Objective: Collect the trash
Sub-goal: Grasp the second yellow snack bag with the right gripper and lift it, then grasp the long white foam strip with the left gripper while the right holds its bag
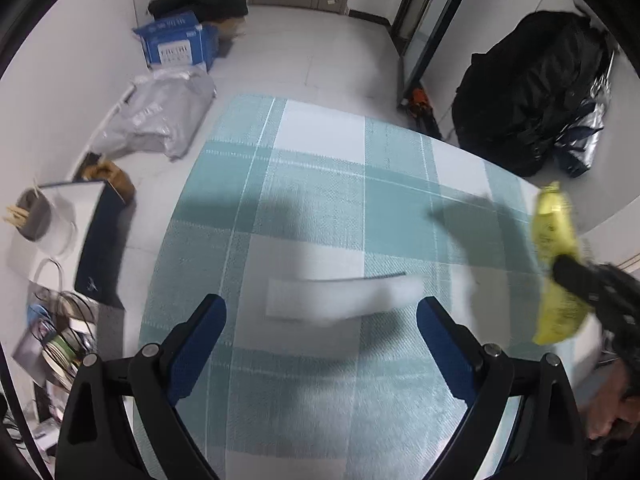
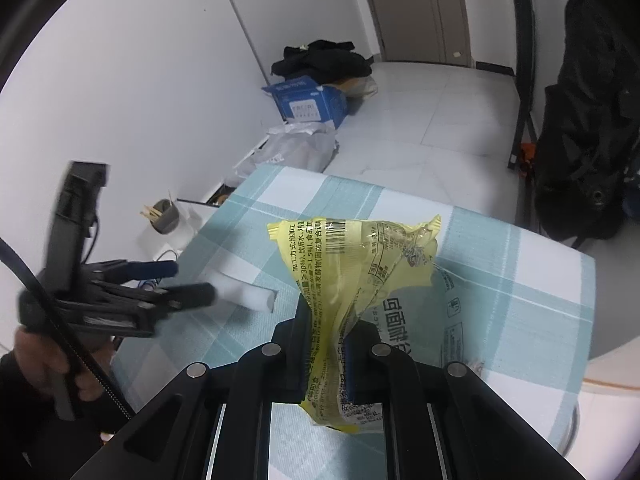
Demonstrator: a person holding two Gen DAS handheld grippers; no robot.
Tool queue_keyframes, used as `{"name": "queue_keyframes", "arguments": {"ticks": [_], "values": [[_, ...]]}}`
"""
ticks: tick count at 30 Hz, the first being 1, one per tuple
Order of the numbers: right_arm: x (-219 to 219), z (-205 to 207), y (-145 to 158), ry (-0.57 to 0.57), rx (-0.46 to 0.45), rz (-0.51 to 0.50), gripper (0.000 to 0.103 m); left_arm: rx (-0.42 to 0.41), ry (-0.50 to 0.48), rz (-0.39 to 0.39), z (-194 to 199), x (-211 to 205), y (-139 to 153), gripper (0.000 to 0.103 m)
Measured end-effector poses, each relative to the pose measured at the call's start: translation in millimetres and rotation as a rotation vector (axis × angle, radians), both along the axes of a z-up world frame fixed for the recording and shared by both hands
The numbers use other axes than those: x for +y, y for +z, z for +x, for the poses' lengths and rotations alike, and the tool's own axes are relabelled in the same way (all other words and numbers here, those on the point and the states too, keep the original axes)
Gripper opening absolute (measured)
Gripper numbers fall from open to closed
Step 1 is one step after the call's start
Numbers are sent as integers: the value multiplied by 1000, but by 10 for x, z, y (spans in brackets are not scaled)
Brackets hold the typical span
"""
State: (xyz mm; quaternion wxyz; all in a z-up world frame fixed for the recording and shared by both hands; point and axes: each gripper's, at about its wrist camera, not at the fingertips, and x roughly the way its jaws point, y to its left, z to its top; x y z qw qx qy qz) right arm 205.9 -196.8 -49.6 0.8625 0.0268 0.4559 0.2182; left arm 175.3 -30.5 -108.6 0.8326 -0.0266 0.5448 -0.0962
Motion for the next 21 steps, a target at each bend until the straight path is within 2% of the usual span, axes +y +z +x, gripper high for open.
{"name": "queue_keyframes", "arguments": {"ticks": [2,4,6,8,10,15,17,19,21], "values": [[-60,-48,24,-2,-8,10,12,-19,-19,26,9,-28,12,94],[-102,-88,49,-4,-16,14,12,-34,-79,48,10,-66,48,94],[-164,-117,81,-5,-26,20,12,-20,-185,68,-6,-130,87,94],[-250,-140,113,-12,-34,36,12,-65,-244,107,-48,-174,143,94],[-317,-158,116,-17,-35,51,12,-75,-347,165,-57,-262,143,94],[-415,-208,123,-17,-33,67,12,-12,-535,262,5,-400,-51,94],[-426,-242,151,-11,-40,66,12,14,-567,300,25,-377,-121,93],[-452,-265,182,-9,-47,70,12,49,-588,298,34,-307,-153,85],[-478,-275,198,-15,-55,80,12,58,-598,285,43,-278,-151,83]]}}
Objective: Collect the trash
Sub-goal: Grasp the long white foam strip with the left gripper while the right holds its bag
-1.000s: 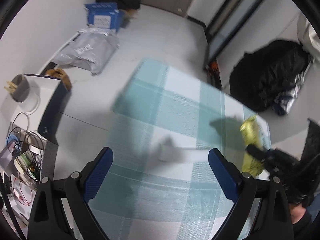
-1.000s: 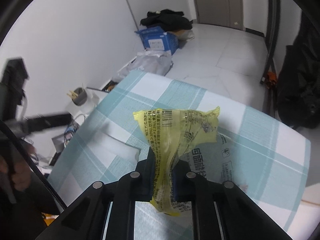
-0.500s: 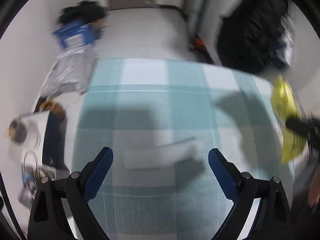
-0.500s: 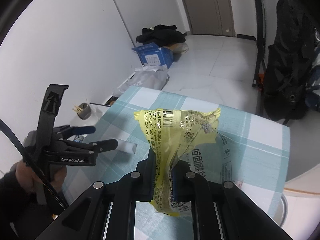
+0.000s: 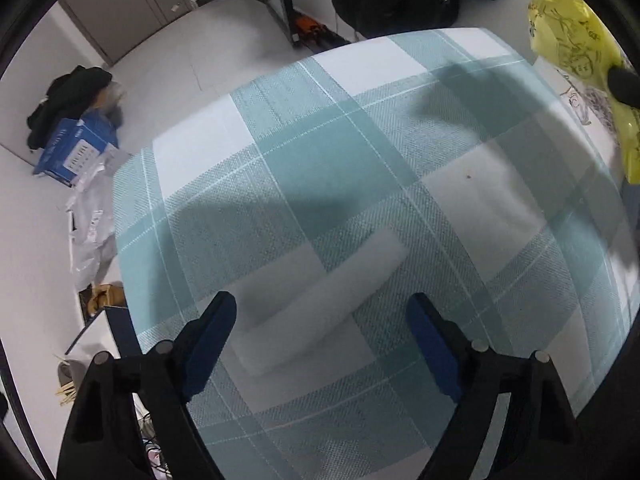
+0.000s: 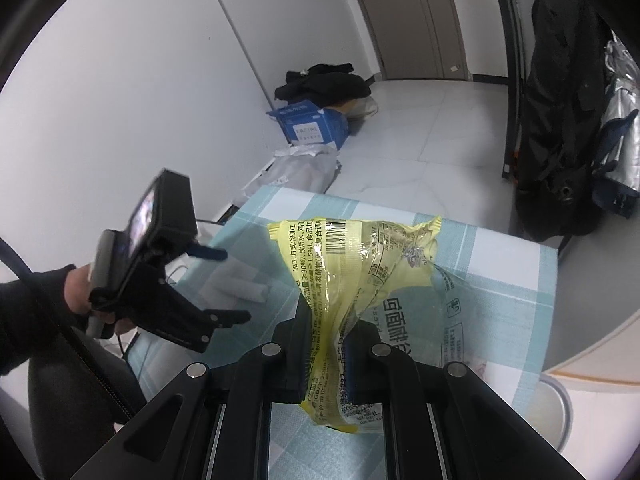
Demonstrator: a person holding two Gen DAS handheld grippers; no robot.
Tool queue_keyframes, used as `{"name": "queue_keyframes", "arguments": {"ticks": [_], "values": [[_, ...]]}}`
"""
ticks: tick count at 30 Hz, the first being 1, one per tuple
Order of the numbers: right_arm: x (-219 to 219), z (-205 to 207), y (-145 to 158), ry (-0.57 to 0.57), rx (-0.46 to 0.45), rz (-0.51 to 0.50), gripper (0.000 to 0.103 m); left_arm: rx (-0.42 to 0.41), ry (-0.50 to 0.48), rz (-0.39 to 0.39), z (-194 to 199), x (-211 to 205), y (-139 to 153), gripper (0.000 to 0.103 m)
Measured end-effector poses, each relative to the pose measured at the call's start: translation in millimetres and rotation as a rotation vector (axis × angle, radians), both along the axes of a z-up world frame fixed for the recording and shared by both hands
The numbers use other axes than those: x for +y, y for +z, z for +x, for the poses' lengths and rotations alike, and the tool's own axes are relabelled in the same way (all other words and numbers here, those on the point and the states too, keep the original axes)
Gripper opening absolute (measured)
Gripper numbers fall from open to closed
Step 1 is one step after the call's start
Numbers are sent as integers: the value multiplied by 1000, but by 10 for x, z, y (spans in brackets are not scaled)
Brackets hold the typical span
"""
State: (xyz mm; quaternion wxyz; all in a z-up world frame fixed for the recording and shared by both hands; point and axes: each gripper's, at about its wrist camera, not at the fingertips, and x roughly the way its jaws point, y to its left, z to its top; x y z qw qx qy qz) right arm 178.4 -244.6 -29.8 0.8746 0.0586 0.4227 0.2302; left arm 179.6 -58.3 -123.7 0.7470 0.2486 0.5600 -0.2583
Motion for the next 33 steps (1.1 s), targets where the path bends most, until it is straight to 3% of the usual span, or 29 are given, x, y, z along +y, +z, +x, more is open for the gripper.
{"name": "queue_keyframes", "arguments": {"ticks": [5,7,12,16,25,33], "values": [[-85,-1,-13,-19,3,9,12,50,-23,-48,-2,-59,49,53],[-113,3,-13,-29,8,14,12,52,-20,-55,6,-55,78,30],[-113,-19,22,-37,5,18,12,48,-20,-57,-44,-100,119,15],[-106,-28,36,-48,6,10,12,33,18,-35,-67,-143,130,6],[-163,-84,106,-86,-1,26,12,15,115,-39,-29,-86,155,4],[-208,-180,240,-107,-29,38,12,-39,149,-131,-136,-191,476,4]]}}
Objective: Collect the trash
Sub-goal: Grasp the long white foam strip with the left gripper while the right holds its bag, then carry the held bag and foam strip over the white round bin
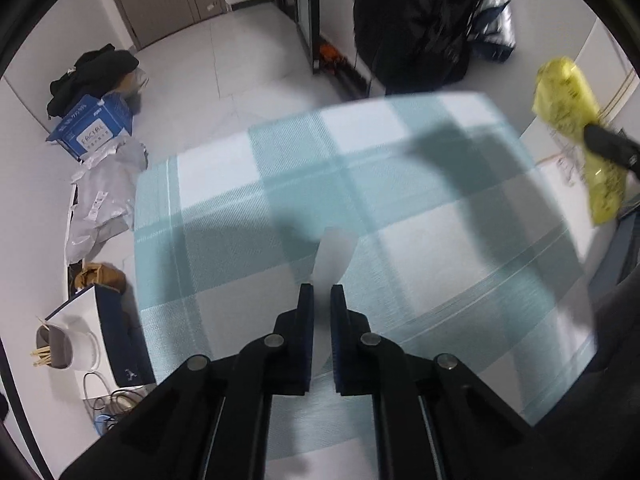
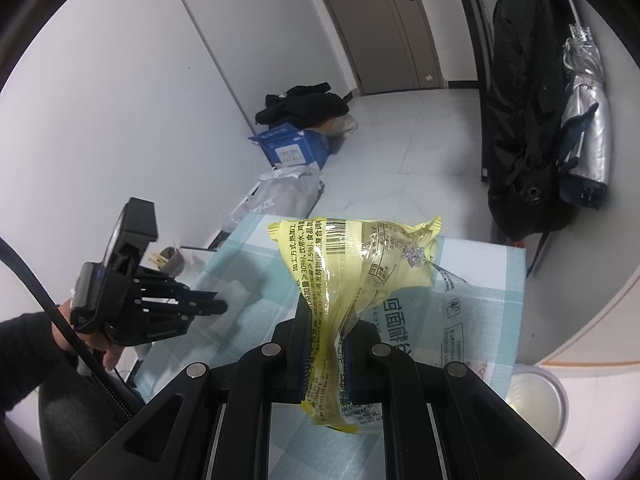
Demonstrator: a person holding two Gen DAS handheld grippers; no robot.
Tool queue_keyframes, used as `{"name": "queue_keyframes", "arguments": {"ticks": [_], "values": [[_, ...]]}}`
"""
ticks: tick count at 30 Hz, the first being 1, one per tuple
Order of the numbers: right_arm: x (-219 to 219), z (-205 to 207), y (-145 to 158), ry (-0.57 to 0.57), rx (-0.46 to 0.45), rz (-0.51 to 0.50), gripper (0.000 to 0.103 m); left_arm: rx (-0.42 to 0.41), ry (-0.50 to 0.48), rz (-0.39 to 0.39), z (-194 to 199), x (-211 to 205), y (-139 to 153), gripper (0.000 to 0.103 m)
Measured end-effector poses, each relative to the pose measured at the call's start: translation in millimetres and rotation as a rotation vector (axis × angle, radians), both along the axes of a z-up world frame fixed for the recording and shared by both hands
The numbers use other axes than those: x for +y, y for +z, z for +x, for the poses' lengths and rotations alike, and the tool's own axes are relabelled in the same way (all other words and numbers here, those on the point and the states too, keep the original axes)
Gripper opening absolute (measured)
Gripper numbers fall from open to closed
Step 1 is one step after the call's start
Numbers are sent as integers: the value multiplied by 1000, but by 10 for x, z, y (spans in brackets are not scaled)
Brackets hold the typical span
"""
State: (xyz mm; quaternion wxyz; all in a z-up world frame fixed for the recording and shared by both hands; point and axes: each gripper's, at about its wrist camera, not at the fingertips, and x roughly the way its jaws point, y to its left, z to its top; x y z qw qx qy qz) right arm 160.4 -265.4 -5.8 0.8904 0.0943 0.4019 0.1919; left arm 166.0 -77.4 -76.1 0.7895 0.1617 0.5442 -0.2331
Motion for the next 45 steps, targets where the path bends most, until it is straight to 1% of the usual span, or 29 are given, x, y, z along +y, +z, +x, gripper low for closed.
{"name": "queue_keyframes", "arguments": {"ticks": [4,8,11,13,17,19,23,24,26,29,33,36,39,43,44,45], "values": [[-81,-70,136,-18,-28,9,12,-37,-17,-66,-90,-198,203,4],[-264,-233,345,-46,-79,14,12,-46,-33,-147,-144,-385,352,4],[-441,-367,512,-78,-110,14,12,-62,-75,-188,-230,-678,500,4],[-618,-491,646,-103,-134,5,12,-66,-110,-230,-289,-935,588,4],[-1032,-714,791,-162,-147,-37,12,-40,-156,-302,-362,-1360,673,4],[-1275,-805,800,-203,-136,-41,12,-18,-183,-338,-393,-1616,667,4],[-1870,-1027,773,-319,-107,-7,12,15,-225,-361,-477,-2036,603,4],[-2040,-1098,736,-351,-93,11,12,26,-239,-365,-494,-2155,571,4],[-2237,-1190,674,-392,-75,24,12,44,-255,-364,-512,-2384,493,4],[-2551,-1316,513,-456,-49,47,12,92,-256,-379,-514,-2619,374,4],[-2948,-1425,164,-536,10,123,12,163,-247,-387,-518,-2896,162,4],[-3125,-1433,-119,-564,55,158,12,205,-237,-376,-479,-3060,-20,4],[-3244,-1390,-422,-582,100,193,12,234,-222,-351,-477,-3178,-195,4],[-3335,-1274,-837,-586,156,242,12,313,-158,-291,-447,-3289,-506,4],[-3341,-1237,-918,-587,168,250,12,326,-146,-280,-452,-3309,-545,4],[-3352,-1194,-1058,-585,188,270,12,339,-121,-250,-430,-3334,-639,4]]}}
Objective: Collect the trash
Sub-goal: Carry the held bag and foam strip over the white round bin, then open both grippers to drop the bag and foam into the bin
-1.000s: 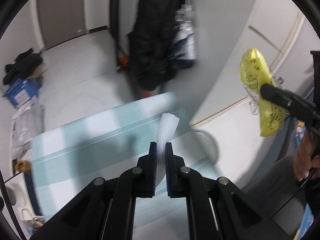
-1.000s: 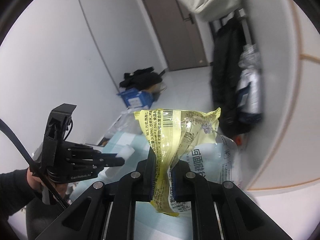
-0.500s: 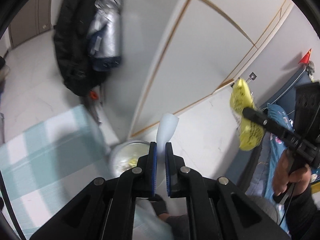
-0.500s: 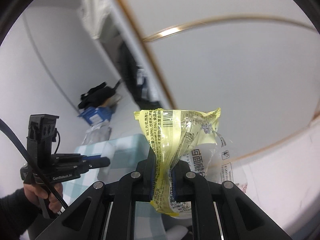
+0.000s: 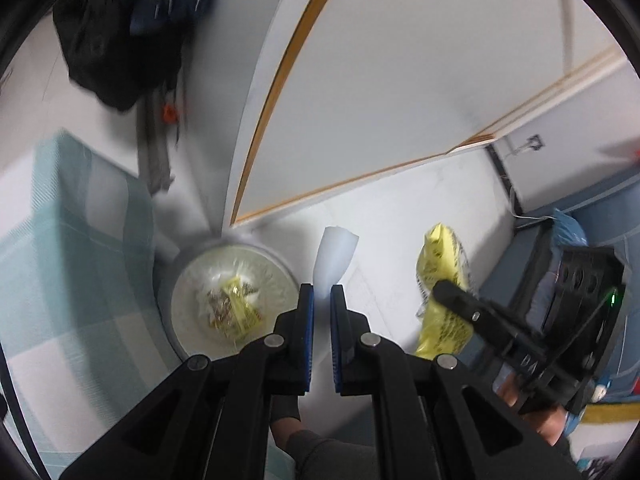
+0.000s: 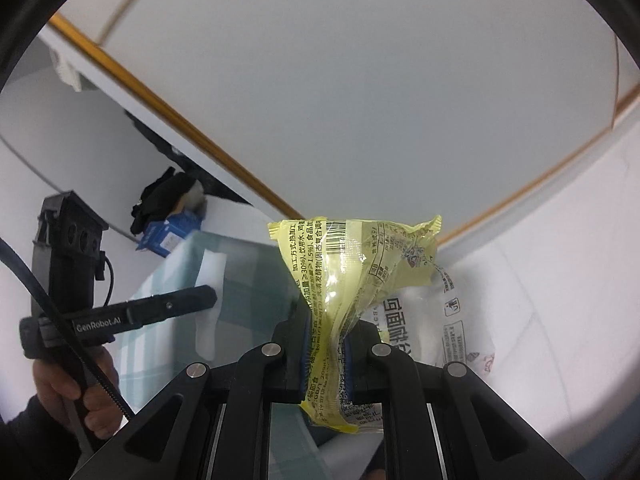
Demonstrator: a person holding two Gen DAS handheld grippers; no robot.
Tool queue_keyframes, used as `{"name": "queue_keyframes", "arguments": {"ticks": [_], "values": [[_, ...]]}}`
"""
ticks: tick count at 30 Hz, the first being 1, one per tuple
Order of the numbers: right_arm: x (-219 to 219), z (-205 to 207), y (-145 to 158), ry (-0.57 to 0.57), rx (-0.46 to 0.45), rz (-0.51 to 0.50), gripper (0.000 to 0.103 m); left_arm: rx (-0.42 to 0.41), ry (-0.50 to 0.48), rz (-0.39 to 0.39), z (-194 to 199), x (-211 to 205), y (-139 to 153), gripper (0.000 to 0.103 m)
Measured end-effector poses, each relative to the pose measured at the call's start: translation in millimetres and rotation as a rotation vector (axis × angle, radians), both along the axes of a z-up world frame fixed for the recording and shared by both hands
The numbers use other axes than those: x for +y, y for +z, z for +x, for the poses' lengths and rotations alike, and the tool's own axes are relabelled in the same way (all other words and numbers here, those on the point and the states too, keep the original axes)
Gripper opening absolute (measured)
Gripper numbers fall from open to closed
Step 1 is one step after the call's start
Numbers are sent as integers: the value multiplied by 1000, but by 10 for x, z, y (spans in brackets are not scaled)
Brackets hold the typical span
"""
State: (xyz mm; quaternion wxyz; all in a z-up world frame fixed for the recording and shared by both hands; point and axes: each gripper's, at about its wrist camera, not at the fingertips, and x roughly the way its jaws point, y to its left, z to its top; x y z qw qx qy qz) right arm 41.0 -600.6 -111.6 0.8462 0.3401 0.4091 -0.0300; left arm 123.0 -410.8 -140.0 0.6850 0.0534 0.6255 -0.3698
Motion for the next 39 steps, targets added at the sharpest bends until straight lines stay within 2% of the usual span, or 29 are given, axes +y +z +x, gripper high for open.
{"name": "queue_keyframes", "arguments": {"ticks": [7,11,15,22,27,30,32,34,35,37,39], "values": [[-33,191,-732,13,74,134,12,108,92,156,113,-80,-487,4],[45,381,-1055,69,134,188,12,111,97,214,161,-117,-581,5],[205,482,-1194,148,150,177,13,122,108,270,239,-144,-728,7],[467,798,-1451,215,194,186,16,101,128,342,301,-171,-811,10],[590,950,-1686,216,222,218,22,107,142,397,320,-145,-884,10],[595,967,-1757,206,237,227,26,142,155,418,324,-111,-927,11],[587,939,-1752,216,251,223,28,151,154,431,327,-84,-950,19],[596,913,-1740,236,259,219,39,129,150,436,336,-79,-933,33],[594,889,-1732,238,261,214,42,119,151,434,357,-81,-935,36],[581,838,-1710,239,250,207,57,107,157,430,356,-64,-887,46],[560,780,-1685,237,246,203,59,105,158,419,343,-45,-833,52]]}}
